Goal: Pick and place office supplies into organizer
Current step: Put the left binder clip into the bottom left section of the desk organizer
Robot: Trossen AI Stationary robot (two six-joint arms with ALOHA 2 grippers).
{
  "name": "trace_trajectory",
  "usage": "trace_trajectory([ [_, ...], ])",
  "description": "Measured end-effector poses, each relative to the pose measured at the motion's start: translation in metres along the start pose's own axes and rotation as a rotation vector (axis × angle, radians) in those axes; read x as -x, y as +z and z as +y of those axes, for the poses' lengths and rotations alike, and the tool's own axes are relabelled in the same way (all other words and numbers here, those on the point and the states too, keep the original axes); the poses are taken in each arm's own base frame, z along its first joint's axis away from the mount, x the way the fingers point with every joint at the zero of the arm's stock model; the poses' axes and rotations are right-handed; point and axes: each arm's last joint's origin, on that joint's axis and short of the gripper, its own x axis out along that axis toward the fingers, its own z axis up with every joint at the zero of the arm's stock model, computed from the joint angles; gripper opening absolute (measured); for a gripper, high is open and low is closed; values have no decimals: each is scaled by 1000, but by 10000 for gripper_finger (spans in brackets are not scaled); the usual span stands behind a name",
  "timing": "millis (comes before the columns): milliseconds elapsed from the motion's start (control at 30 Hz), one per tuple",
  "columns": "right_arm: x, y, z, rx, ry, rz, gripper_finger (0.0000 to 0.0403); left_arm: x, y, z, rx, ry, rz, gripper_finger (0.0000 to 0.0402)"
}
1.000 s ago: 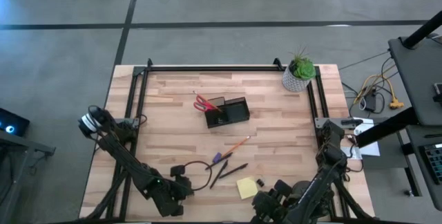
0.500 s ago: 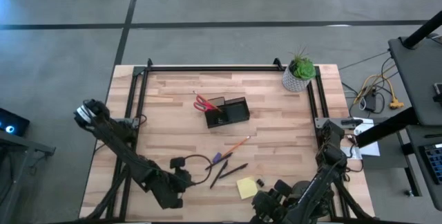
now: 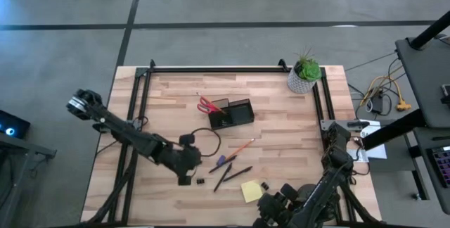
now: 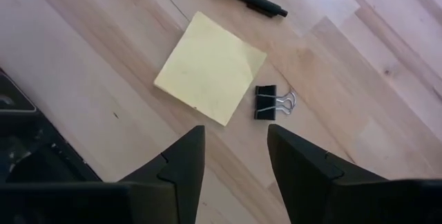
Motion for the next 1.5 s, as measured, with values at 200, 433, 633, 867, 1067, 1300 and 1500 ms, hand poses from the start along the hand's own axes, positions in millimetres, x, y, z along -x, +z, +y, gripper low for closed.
trace_trajectory([
  [200,-1,-1,0,4,-2,-2,151,-20,-25,-7,94,-142,176,11],
  [433,-6,-2,-1,5,-24,-4,151,-35,-22,-13,175,-149,165,108],
  [633,-7,-2,-1,-2,-27,-4,151,-48,-28,-7,198,-152,223,162],
  [867,-8,-2,-1,-4,-31,-4,151,-63,-27,5,240,-199,252,147],
  [1067,-8,-1,-1,-4,-31,-4,151,-65,-22,10,241,-263,255,128],
  [1300,-9,-2,-2,-2,-36,-4,151,-65,-19,12,241,-324,251,110],
  [1500,-11,-3,-2,2,-43,-5,151,-71,-19,16,254,-332,258,104],
])
